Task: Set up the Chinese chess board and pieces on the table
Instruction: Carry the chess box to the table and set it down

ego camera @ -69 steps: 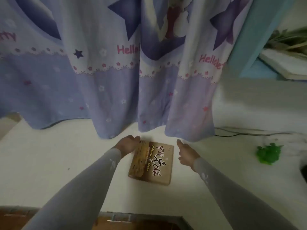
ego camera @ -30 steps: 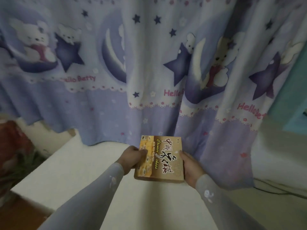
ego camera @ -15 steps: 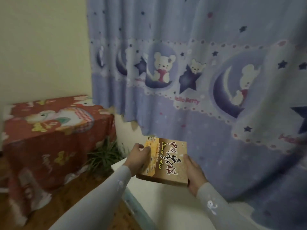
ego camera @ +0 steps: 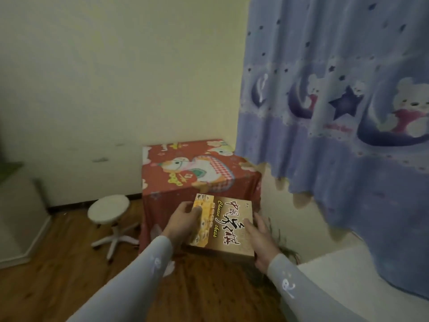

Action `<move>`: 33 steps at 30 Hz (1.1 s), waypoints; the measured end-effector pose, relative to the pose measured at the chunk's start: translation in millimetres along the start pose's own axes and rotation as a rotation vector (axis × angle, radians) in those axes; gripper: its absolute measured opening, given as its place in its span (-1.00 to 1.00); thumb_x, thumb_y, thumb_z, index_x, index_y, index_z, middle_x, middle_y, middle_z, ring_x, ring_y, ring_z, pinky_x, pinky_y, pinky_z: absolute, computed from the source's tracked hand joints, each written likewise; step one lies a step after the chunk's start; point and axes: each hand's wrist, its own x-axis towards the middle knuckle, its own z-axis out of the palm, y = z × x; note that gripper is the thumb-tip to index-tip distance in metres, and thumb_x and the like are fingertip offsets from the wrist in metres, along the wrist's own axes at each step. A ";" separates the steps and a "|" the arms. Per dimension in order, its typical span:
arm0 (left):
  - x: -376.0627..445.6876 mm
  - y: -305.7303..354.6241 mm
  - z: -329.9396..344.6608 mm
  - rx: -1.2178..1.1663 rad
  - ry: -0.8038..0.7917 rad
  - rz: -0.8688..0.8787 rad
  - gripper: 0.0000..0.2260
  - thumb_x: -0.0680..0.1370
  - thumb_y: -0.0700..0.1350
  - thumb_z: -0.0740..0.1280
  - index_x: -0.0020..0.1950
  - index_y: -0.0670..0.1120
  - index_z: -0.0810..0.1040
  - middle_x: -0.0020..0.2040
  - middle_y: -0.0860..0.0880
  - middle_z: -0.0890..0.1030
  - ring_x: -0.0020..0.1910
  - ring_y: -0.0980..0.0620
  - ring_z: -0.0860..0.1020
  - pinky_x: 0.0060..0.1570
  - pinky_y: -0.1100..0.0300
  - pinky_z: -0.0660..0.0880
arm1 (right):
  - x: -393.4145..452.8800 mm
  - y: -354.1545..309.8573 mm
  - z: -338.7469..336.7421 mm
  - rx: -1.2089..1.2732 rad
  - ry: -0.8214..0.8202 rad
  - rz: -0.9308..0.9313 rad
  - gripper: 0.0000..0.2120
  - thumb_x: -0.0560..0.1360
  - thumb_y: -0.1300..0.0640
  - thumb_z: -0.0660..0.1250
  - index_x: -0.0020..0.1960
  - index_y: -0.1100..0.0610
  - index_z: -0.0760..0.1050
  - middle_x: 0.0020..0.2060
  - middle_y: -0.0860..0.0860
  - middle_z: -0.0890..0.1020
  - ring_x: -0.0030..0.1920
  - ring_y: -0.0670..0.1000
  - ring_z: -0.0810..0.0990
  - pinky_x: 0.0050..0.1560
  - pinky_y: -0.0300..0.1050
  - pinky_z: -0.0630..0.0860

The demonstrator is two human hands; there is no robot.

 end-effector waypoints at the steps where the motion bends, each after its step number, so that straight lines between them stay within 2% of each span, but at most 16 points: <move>1: 10.6 -2.9 -15.6 -0.007 0.027 -0.013 -0.69 0.59 0.00 0.25 0.31 -0.05 0.42 0.01 0.04 0.57 -0.06 0.08 0.58 -0.23 0.23 0.46 | 15.3 2.6 18.0 -0.008 -0.029 0.009 -0.49 0.58 0.09 0.28 0.45 -0.16 0.19 0.07 0.09 0.66 -0.03 0.15 0.69 -0.02 0.18 0.61; 4: 40.0 -12.2 -53.6 -0.053 0.086 -0.052 -0.74 0.61 -0.02 0.24 0.29 -0.03 0.41 -0.02 0.05 0.56 -0.06 0.06 0.57 -0.15 0.19 0.48 | 56.7 6.0 64.1 -0.028 -0.103 0.020 -0.46 0.57 0.11 0.29 0.47 -0.11 0.18 0.06 0.07 0.66 -0.04 0.13 0.69 -0.07 0.10 0.62; 7: 81.7 -18.8 -87.6 -0.100 0.172 -0.084 -0.76 0.61 -0.07 0.25 0.27 -0.02 0.41 0.02 0.01 0.60 -0.06 0.04 0.59 -0.07 0.15 0.51 | 115.9 9.3 110.3 -0.041 -0.209 0.040 -0.46 0.56 0.13 0.31 0.47 -0.08 0.19 0.07 0.10 0.65 -0.03 0.15 0.69 -0.02 0.14 0.61; 10: 119.9 -20.4 -115.3 -0.091 0.224 -0.120 -0.73 0.61 -0.05 0.24 0.31 -0.02 0.37 -0.06 0.03 0.58 -0.11 0.04 0.60 -0.18 0.17 0.54 | 169.2 9.6 152.7 -0.048 -0.285 0.063 -0.42 0.55 0.15 0.32 0.49 -0.03 0.17 0.12 0.13 0.63 -0.02 0.17 0.68 0.02 0.18 0.60; 14: 178.7 -13.5 -152.5 -0.077 0.298 -0.193 -0.65 0.62 0.00 0.22 0.39 0.00 0.32 0.05 -0.05 0.59 -0.04 -0.07 0.64 0.01 0.00 0.60 | 239.9 0.5 209.4 -0.094 -0.392 0.072 -0.47 0.55 0.17 0.31 0.47 -0.03 0.23 0.04 0.10 0.67 -0.10 0.13 0.70 -0.12 0.06 0.62; 16: 206.5 -9.5 -169.8 -0.101 0.345 -0.211 -0.64 0.62 0.03 0.22 0.41 0.03 0.31 0.08 -0.07 0.58 -0.03 -0.08 0.64 0.01 -0.02 0.60 | 274.0 -5.5 237.7 -0.121 -0.428 0.068 -0.46 0.55 0.18 0.32 0.46 -0.03 0.23 -0.02 0.06 0.68 -0.18 0.09 0.70 -0.20 0.00 0.60; 19: 248.9 -8.6 -201.0 -0.104 0.380 -0.227 -0.60 0.62 0.04 0.20 0.44 0.03 0.27 0.15 -0.08 0.55 0.02 -0.08 0.61 0.02 0.00 0.60 | 319.0 -10.4 283.8 -0.138 -0.491 0.083 -0.45 0.55 0.18 0.32 0.46 -0.05 0.21 0.01 0.11 0.67 -0.20 0.09 0.69 -0.19 0.00 0.60; 23: 300.2 -18.4 -242.0 -0.117 0.408 -0.242 -0.56 0.62 0.05 0.21 0.48 0.03 0.23 0.16 -0.07 0.53 0.00 -0.05 0.61 -0.12 0.10 0.59 | 364.9 -5.9 336.4 -0.166 -0.520 0.082 -0.45 0.54 0.17 0.32 0.46 -0.07 0.22 0.03 0.08 0.66 -0.17 0.08 0.69 -0.21 -0.03 0.61; 27: 380.8 -48.5 -309.5 -0.139 0.420 -0.247 -0.57 0.62 0.04 0.22 0.47 0.01 0.26 0.16 -0.06 0.53 0.04 -0.05 0.59 0.05 0.02 0.57 | 433.6 17.6 416.6 -0.196 -0.532 0.083 -0.51 0.55 0.19 0.32 0.42 -0.02 0.26 0.06 0.11 0.66 -0.17 0.07 0.69 -0.19 -0.01 0.61; 30: 439.3 -65.3 -362.5 -0.164 0.381 -0.242 -0.58 0.62 0.02 0.22 0.46 -0.02 0.27 0.12 -0.04 0.54 0.02 -0.04 0.60 0.05 0.02 0.57 | 474.7 28.8 477.7 -0.210 -0.514 0.088 -0.49 0.56 0.21 0.30 0.43 -0.05 0.23 0.10 0.15 0.64 -0.20 0.06 0.68 -0.28 -0.07 0.63; 33: 491.2 -68.4 -416.8 -0.153 0.340 -0.251 -0.58 0.62 0.01 0.21 0.47 -0.02 0.26 0.15 -0.06 0.56 0.02 -0.05 0.61 0.05 0.02 0.58 | 513.1 32.3 536.7 -0.198 -0.492 0.084 -0.44 0.56 0.22 0.29 0.49 0.02 0.18 0.19 0.17 0.59 -0.17 0.06 0.67 -0.22 -0.07 0.65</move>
